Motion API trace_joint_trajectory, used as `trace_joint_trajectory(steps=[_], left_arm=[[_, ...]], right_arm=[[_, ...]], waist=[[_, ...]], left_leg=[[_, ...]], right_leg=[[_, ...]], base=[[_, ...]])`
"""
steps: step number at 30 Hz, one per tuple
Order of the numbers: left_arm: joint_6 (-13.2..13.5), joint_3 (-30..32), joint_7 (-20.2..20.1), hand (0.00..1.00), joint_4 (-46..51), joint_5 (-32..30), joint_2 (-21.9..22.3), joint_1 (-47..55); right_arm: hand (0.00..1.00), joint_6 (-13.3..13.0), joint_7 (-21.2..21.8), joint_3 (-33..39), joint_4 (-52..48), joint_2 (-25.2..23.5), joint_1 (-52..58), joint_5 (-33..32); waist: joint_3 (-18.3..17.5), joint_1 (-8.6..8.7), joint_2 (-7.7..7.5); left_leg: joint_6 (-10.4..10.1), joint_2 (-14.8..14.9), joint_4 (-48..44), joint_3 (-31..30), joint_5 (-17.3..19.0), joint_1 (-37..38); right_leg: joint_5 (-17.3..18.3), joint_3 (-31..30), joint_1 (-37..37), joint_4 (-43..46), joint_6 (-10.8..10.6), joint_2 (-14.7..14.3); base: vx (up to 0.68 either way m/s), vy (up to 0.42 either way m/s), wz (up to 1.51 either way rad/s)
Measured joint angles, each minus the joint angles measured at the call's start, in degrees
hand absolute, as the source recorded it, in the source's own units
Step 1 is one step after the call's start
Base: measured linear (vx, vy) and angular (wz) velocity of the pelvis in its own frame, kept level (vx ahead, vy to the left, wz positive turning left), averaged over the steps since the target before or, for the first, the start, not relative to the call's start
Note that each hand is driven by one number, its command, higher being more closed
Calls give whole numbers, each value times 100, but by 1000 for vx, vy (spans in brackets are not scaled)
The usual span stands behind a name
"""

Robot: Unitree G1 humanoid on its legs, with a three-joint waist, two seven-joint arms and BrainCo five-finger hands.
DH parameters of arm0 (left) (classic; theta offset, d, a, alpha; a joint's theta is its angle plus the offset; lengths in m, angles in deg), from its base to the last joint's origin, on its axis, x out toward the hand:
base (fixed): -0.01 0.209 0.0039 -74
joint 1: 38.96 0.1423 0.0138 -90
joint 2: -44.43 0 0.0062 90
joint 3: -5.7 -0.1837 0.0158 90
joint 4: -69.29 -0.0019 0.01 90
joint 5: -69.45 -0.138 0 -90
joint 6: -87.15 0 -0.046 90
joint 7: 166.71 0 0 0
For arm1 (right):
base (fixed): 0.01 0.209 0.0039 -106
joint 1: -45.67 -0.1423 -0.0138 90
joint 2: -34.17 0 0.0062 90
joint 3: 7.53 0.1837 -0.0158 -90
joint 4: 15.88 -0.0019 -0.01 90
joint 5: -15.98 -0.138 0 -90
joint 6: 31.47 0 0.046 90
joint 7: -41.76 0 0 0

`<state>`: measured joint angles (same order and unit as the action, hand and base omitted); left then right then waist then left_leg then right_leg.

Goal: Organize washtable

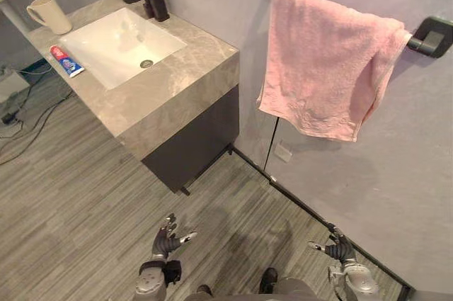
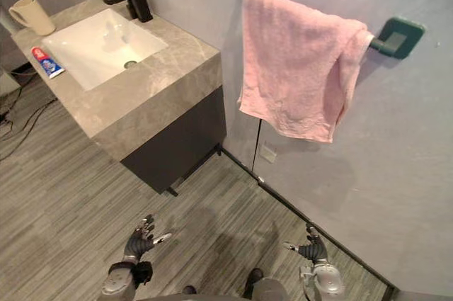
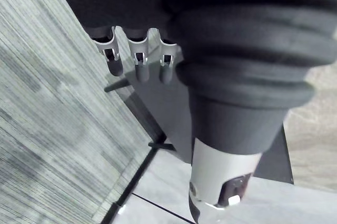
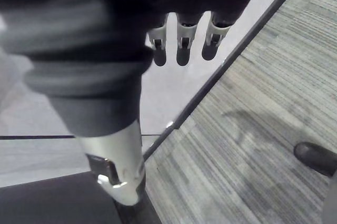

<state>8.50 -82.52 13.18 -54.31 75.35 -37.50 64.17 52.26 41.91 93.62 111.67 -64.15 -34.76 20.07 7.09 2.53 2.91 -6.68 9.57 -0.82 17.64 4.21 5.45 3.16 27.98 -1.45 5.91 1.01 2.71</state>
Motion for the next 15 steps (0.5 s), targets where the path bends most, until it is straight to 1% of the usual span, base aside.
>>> trace_joint_trajectory(steps=[2, 4, 8, 9, 10, 11, 12, 13, 14, 15], left_arm=[[-4, 24, -9, 0, -25, -22, -30, 84], [-16, 29, -102, 0, -82, -104, -27, 178], [-31, 27, -113, 0, -81, -161, 29, 291], [-31, 27, -114, 0, -78, -161, 51, 300], [-28, 26, -113, 0, -58, -159, 83, 297], [-27, 20, -112, 0, -19, -135, 104, 298], [-27, 18, -111, 0, 11, -133, 106, 309], [-28, 12, -112, 0, 69, -103, 116, 320], [-28, 10, -110, 0, 85, -64, 123, 324], [-29, 11, -109, 0, 99, 13, 128, 337]], right_arm=[[0, 1, 2, -21, 0, -2, 1, 1], [0, 1, 8, -41, 0, -2, 0, 4], [0, 8, 12, -50, 7, 18, 121, 8], [0, 10, 11, -52, 22, 31, 136, 9], [0, 14, 10, -70, 61, 69, 146, 8], [0, 14, 4, -103, 85, 122, 118, 6], [0, 13, 4, -115, 132, 153, 75, 7], [0, 20, -4, -127, 224, 238, -23, 10], [0, 24, -11, -129, 233, 270, -34, 17], [0, 25, -14, -154, 248, 297, -39, 49]], waist=[[-21, -13, -3], [-7, -15, 41], [-38, -8, 96], [-28, -2, 88], [1, -9, 42], [-11, -20, 87], [19, -28, 42], [57, -34, 2], [80, -38, -24], [99, -43, -55]], left_leg=[[25, -53, -2, 31, -2, 29], [89, -91, -4, 61, -42, 31], [132, -146, 27, -73, -124, -68], [142, -150, 15, -143, -154, -124], [139, -152, -81, -283, -184, -288], [150, -153, -245, -373, -224, -493], [161, -153, -301, -379, -264, -586], [199, -133, -445, -234, -308, -758], [210, -87, -565, -9, -273, -823], [222, 26, -748, 338, -264, -844]], right_leg=[[-145, -92, 57, -142, -17, 21], [-315, -157, 108, -320, -15, 21], [-364, -53, 105, -416, -41, 58], [-363, 20, 93, -413, -42, 76], [-360, 166, 47, -388, -42, 115], [-351, 329, -24, -340, -31, 174], [-340, 394, -75, -288, -16, 224], [-330, 656, -163, -146, 55, 426], [-322, 737, -179, -90, 74, 493], [-319, 817, -180, -27, 74, 592]], base=[[-131, 78, -14], [-145, 36, -11], [-117, 4, 11], [-89, -16, 41], [-105, -20, 61], [-89, -13, 64], [-123, 24, 83], [-99, 47, 72], [-89, 62, 75], [-17, 86, 59]])
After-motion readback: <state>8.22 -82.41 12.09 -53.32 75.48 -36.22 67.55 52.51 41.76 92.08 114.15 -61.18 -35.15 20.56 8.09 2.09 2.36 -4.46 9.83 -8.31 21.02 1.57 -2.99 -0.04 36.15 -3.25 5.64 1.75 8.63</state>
